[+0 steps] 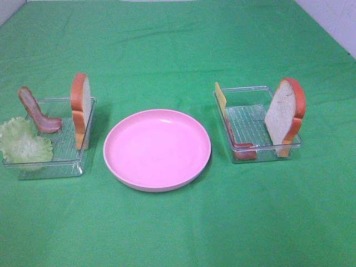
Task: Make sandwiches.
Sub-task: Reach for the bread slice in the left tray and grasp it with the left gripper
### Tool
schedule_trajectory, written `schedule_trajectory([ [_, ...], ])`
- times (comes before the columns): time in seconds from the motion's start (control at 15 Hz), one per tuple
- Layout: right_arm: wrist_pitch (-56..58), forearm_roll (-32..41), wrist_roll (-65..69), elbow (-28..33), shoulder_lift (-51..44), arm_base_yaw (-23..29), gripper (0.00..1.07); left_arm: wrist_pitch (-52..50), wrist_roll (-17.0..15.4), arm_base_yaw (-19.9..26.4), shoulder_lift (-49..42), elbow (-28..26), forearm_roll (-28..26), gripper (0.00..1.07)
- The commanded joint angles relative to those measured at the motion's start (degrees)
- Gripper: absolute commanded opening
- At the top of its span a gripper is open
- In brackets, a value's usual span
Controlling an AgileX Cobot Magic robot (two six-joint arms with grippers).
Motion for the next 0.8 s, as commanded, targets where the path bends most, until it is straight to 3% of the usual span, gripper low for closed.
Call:
schedule_trajectory([
  [0.07,-0.2,0.1,-0.7,0.2,-1.8,-0.3,0.87,-0.9,-0.5,-0.1,-0.6,0.2,-0.5,1.02],
  [0.6,-0.2,0.1,-0.7,0.2,-1.8,-0.3,0.87,-0.9,-0.5,-0.1,-0.6,0.2,-0.6,1.02],
  [0.8,-0.2,0.1,-0.7,0.2,-1.8,-0.3,0.87,2.0,-0.5,-0.1,5.5,-3.0,-2.3,1.02],
])
